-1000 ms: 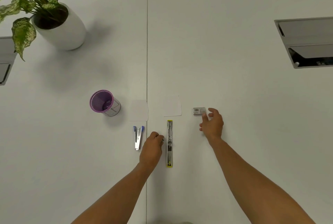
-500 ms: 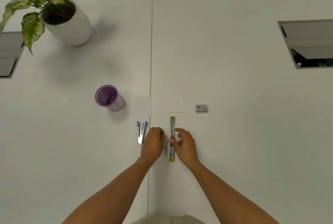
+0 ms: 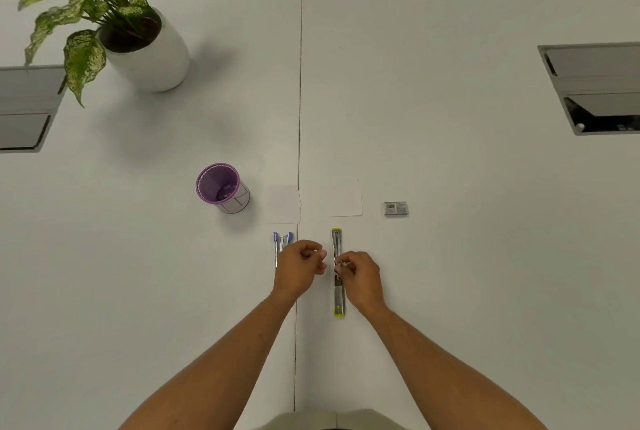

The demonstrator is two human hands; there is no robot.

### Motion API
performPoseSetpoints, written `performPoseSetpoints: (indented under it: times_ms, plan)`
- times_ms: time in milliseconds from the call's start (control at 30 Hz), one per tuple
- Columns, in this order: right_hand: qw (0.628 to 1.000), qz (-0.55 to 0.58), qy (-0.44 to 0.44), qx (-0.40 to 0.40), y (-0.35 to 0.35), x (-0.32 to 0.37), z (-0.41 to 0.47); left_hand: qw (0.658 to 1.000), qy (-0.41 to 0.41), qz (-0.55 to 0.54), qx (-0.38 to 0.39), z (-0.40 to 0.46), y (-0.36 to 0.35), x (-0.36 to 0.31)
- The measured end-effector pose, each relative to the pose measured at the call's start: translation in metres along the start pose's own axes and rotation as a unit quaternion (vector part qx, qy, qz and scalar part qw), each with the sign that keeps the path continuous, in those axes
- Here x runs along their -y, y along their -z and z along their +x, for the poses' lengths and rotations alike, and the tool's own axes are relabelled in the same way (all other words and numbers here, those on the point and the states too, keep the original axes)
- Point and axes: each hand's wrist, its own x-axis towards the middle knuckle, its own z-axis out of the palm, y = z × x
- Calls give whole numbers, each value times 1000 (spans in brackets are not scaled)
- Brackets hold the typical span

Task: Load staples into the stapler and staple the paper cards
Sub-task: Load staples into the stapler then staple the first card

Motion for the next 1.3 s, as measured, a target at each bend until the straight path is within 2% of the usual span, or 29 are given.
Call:
performPoseSetpoints:
  times_ms: [133,233,300,533,667,867,1133,1300]
  plan:
    - [994,103,-21,41,5,2,-4,999,5,-42,6,0,2,-5]
    - [973,204,-58,91,11,9,-9,998,1,-61,10,1,3,-14]
    - [968,222,-62,97,13,13,-13,997,-8,-73,9,3,4,-21]
    - [973,213,-44,77,21,26,-22,997,-70,-6,-18,0,-1,-37]
    - [979,190,-27,73,22,36,-26,997,-59,-48,6,-4,-3,-43]
    - [981,179,-14,68,23,43,-33,997,-73,-38,-7,-10,-4,-47]
    - [984,169,-15,51,26,44,-38,989,-128,63,-29,-14,-4,-52]
    - [985,166,-12,40,28,48,-38,994,-105,14,-37,-14,-4,-50]
